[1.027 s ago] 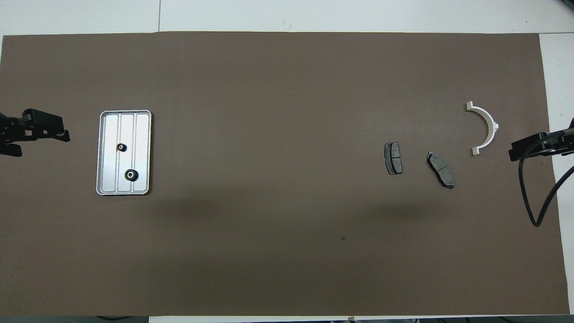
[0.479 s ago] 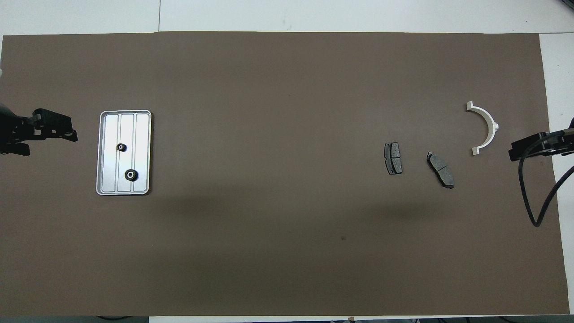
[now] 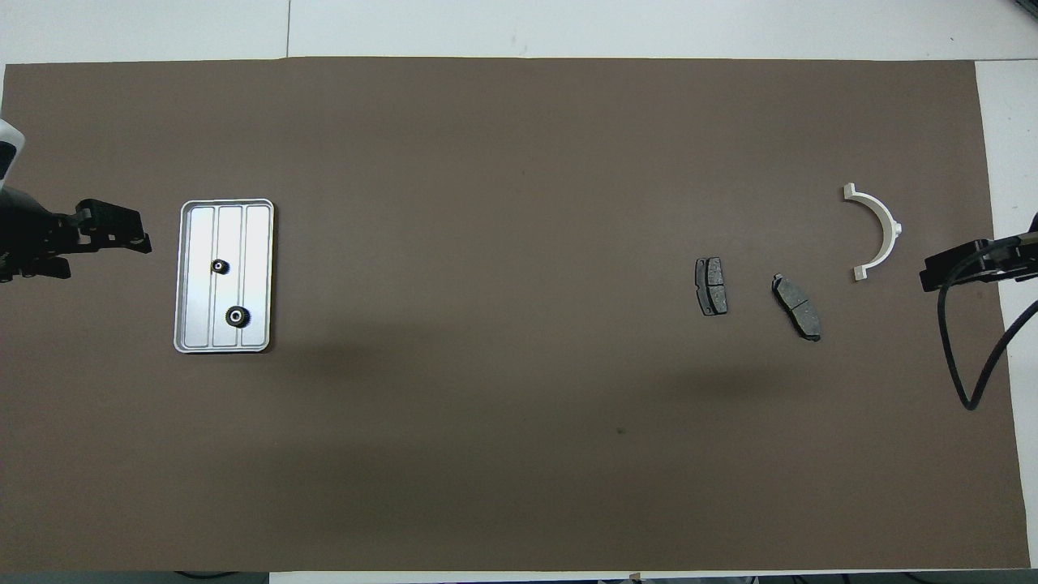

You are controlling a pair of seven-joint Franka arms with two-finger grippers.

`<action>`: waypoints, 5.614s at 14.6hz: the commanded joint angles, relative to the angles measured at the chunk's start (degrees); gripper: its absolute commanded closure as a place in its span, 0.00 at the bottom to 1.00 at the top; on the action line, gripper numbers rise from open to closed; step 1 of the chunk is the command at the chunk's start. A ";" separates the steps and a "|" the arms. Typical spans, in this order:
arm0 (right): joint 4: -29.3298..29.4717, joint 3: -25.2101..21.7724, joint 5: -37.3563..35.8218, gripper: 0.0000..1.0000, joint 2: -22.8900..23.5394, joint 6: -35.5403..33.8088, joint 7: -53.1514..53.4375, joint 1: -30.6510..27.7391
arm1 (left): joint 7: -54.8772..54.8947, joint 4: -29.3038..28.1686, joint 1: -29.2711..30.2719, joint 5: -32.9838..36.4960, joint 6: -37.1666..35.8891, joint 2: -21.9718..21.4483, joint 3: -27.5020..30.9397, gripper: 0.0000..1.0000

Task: Place bearing gear from tray to pile
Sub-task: 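Reach the left gripper over a black bearing part on the tray, then close the left gripper on the black part and lift it, then carry the black part with the left gripper toward the table center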

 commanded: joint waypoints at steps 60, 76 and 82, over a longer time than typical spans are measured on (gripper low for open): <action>-2.92 0.04 1.25 0.00 -1.32 6.87 2.57 -0.58 | -43.28 0.05 -30.40 0.58 19.25 16.58 0.24 1.00; -5.03 -0.05 1.34 0.00 -2.20 6.52 1.08 -1.19 | -52.72 8.61 -37.11 2.25 23.02 31.11 0.59 1.00; -5.13 -0.05 1.25 0.00 -2.46 6.26 -0.68 -1.02 | -53.08 7.04 -37.19 2.34 24.25 30.94 0.59 0.87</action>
